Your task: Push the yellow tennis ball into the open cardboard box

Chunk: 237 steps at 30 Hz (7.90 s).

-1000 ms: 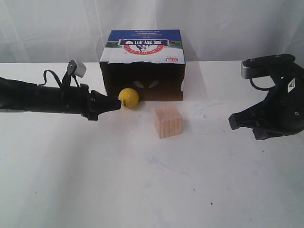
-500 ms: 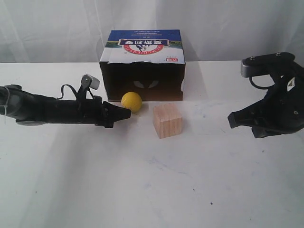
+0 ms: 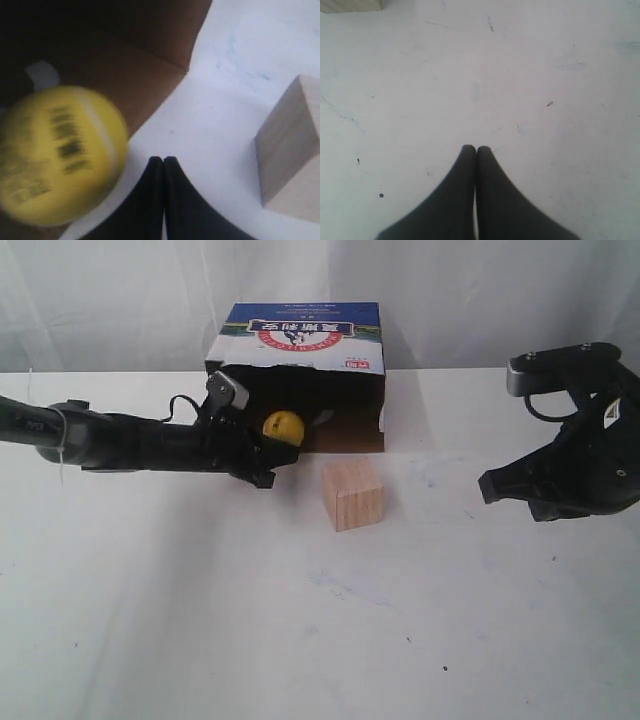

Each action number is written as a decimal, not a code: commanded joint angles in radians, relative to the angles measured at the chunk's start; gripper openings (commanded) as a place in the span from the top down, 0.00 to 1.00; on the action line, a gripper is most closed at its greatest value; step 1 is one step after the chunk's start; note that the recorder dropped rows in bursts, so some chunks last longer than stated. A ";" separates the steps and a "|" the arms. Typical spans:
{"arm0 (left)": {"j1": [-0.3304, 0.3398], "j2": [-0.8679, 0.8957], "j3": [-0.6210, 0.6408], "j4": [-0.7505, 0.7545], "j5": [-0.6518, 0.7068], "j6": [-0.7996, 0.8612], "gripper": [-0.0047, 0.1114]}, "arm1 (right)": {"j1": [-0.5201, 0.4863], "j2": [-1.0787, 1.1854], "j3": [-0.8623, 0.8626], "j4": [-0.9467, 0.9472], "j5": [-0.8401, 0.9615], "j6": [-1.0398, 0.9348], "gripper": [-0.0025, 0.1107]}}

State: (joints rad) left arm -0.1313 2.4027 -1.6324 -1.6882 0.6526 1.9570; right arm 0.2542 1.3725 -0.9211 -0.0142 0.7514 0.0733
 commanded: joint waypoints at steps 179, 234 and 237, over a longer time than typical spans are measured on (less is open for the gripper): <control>0.092 -2.226 1.459 1.874 -0.365 -2.266 0.96 | -0.534 -1.372 0.921 0.021 -0.415 -0.204 0.98; 0.258 -2.403 1.632 1.777 -0.301 -2.081 0.96 | -0.534 -1.372 0.921 0.014 -0.412 -0.190 0.98; 0.258 -2.403 1.632 1.777 -0.301 -2.081 0.96 | -0.534 -1.372 0.921 0.014 -0.412 -0.190 0.98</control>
